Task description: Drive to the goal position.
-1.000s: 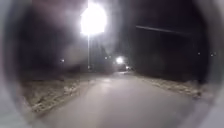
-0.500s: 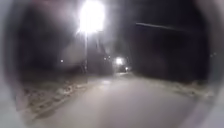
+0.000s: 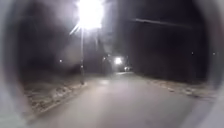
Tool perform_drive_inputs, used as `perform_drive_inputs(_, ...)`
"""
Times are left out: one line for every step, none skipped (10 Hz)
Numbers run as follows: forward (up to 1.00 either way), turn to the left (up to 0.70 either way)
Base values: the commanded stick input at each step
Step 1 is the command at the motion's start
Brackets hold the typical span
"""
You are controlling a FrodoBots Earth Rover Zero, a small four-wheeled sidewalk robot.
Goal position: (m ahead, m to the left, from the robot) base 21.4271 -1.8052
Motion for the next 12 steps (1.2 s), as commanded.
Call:
perform_drive_inputs(1.0, 0.03)
perform_drive_inputs(1.0, 0.03)
perform_drive_inputs(1.0, 0.03)
perform_drive_inputs(1.0, 0.03)
perform_drive_inputs(1.0, 0.03)
perform_drive_inputs(1.0, 0.03)
perform_drive_inputs(1.0, 0.03)
perform_drive_inputs(1.0, 0.03)
perform_drive_inputs(1.0, 0.03)
perform_drive_inputs(1.0, 0.03)
perform_drive_inputs(1.0, 0.03)
perform_drive_inputs(1.0, 0.03)
